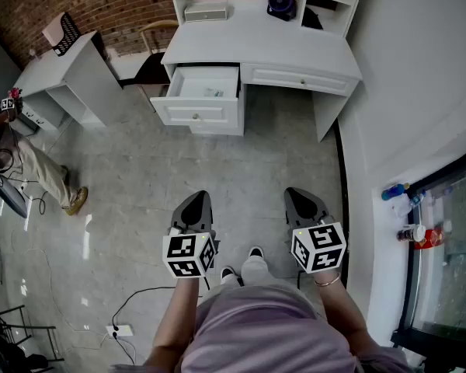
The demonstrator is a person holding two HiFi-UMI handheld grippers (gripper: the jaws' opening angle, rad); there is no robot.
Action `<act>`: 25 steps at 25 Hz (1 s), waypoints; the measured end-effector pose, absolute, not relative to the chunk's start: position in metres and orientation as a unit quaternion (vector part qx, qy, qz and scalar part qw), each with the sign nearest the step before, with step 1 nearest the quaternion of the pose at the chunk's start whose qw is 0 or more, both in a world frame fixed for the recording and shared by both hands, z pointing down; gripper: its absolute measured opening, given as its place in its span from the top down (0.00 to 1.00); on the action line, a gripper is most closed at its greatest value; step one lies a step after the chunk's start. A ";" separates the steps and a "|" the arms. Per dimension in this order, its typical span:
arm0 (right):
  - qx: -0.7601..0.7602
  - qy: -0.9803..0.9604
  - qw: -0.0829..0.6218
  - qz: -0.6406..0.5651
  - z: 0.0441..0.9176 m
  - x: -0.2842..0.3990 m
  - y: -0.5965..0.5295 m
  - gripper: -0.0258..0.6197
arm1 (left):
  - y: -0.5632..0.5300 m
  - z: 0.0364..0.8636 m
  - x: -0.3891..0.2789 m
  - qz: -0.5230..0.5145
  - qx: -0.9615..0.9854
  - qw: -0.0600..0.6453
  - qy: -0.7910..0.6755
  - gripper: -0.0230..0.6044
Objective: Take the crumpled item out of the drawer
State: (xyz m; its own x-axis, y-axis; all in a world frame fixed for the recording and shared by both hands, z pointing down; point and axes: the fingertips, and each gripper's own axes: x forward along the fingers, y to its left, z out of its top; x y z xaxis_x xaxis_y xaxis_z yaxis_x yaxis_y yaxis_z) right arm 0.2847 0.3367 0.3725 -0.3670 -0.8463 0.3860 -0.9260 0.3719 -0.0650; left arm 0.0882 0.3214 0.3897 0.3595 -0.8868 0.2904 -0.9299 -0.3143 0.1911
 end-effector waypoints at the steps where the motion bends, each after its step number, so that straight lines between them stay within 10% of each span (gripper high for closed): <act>1: 0.542 -0.816 0.145 0.137 0.374 0.287 0.336 0.96 | 0.321 0.391 0.090 0.067 0.807 0.163 -0.564 0.96; 15: 0.540 -0.819 0.125 0.145 0.380 0.313 0.315 0.95 | 0.299 0.383 0.118 0.067 0.806 0.146 -0.569 0.96; 25: 0.500 -0.841 0.117 0.169 0.387 0.311 0.296 0.75 | 0.295 0.387 0.119 0.082 0.791 0.148 -0.588 0.96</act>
State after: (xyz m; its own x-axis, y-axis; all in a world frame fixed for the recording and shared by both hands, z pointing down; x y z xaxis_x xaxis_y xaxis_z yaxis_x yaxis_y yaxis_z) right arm 0.3109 0.2963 0.3867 -0.4718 -0.8018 0.3667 -0.8812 0.4421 -0.1672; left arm 0.1195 0.2946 0.3875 0.2940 -0.9065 0.3030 -0.9548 -0.2638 0.1373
